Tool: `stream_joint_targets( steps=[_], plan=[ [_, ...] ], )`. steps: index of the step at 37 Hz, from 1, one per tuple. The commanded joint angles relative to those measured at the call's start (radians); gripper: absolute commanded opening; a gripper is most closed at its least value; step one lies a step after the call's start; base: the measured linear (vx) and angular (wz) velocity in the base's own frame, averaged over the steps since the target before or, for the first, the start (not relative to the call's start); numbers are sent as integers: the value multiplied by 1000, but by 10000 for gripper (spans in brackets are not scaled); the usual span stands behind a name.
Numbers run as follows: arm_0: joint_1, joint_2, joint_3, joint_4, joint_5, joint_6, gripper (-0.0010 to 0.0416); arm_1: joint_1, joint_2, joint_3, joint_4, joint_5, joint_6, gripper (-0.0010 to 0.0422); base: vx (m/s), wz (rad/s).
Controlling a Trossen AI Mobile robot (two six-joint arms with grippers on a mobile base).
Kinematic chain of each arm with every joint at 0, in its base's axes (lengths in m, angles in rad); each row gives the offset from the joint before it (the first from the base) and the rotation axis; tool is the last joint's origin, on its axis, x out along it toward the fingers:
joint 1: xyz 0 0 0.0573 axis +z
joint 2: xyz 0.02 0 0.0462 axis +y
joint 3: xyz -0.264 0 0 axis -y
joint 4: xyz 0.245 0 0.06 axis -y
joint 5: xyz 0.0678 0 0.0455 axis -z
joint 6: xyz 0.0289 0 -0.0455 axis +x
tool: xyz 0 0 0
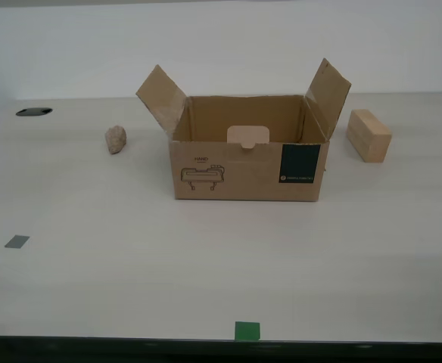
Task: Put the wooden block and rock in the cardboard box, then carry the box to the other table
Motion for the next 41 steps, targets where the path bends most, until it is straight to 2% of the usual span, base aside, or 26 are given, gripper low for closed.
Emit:
stream_joint_targets(
  steps=[1,6,11,23,24,28,31,32,36,39,41],
  plan=[
    [0,0,1,3,1,2,24,0,0,0,4,-1,-1,107,0,0],
    [0,0,1,3,1,2,81,0,0,0,4,-1,-1,163,0,0],
    [0,0,1,3,1,2,159,0,0,0,4,-1,-2,219,0,0],
    [0,0,1,-5,1,3,408,0,0,0,4,-1,-2,355,0,0],
    [0,0,1,-10,0,10,415,0,0,0,3,-1,-2,367,0,0],
    [0,0,1,-58,-4,90,364,0,0,0,3,-1,-11,409,0,0],
    [0,0,1,-109,-27,162,351,0,0,0,3,-1,-34,388,0,0],
    [0,0,1,-124,-31,176,351,0,0,0,3,-1,-49,384,0,0],
    [0,0,1,-153,-34,173,372,0,0,0,2,-2,-93,383,0,0],
    [0,0,1,-149,-34,145,403,0,0,0,1,-2,-84,389,0,0],
    [0,0,1,-140,-34,112,401,0,0,0,1,-2,-58,396,0,0]
  ],
)
